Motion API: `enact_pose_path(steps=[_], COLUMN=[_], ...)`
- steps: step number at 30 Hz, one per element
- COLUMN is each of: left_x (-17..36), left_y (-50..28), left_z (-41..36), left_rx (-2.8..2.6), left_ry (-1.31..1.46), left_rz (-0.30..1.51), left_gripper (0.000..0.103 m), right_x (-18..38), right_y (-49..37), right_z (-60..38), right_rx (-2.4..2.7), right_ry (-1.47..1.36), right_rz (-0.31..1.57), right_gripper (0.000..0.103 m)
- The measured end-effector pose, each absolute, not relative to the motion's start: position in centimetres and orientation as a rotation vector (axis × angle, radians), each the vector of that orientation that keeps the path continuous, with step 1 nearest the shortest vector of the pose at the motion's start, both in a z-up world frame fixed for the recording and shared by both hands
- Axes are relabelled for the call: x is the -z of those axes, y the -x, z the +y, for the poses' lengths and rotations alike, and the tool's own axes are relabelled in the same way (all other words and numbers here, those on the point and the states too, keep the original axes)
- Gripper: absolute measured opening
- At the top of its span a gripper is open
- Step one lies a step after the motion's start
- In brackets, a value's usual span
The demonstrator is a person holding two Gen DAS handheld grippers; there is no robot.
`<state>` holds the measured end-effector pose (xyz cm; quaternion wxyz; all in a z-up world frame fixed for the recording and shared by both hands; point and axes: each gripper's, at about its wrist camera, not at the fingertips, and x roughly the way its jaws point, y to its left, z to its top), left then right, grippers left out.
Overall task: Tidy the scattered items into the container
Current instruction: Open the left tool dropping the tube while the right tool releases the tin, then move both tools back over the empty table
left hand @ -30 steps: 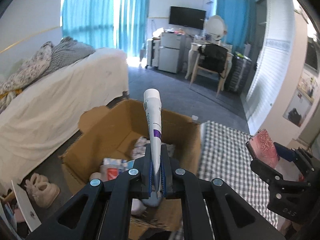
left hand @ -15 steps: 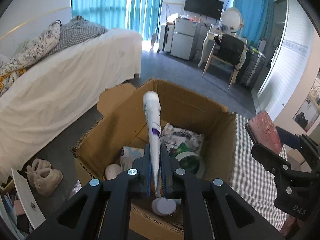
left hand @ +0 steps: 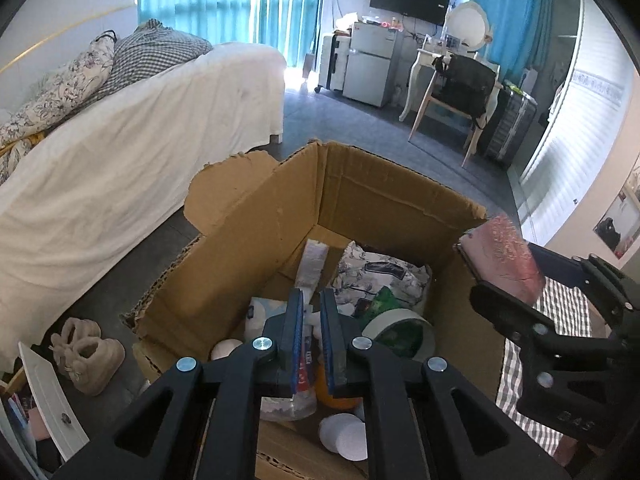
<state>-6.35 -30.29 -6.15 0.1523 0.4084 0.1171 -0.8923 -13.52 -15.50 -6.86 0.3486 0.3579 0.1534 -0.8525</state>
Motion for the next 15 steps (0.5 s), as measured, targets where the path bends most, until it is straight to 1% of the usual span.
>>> enact_pose_path(steps=[1,2,3,5,6,9,15], left_x=[6.1,6.1,6.0,5.7,5.4,5.0,4.1], left_y=[6.3,6.2,6.1,5.7,5.3,4.9,4.3], left_z=[-30.4,-30.6,-30.7,-30.9,-31.0,-31.6,-32.6], left_rx=[2.556,2.555,2.555,2.56,2.552,2.553,2.519], left_ry=[-1.173,-1.174,-1.173,-1.145,-1.116,-1.092,-1.044], left_rz=[0.337,0.34,0.343,0.339,0.328,0.342,0.345], left_gripper=[0.013,0.024,0.046,0.071,0.076,0.087,0.088], right_x=[7.1,7.3,7.5,7.8,7.9,8.2,7.3], right_y=[13.7,14.0,14.1,14.4,14.4,14.5,14.7], right_z=[-15.8,-16.1,-16.4,-17.0,-17.2,-18.1,-18.6], right_rx=[2.205,2.199,2.192,2.178,2.175,2.165,2.202], right_ry=[-0.932,-0.937,-0.941,-0.944,-0.941,-0.931,-0.874], right_rz=[0.401,0.403,0.406,0.411,0.411,0.421,0.425], right_gripper=[0.072,0.072,0.072,0.072,0.072,0.072,0.072])
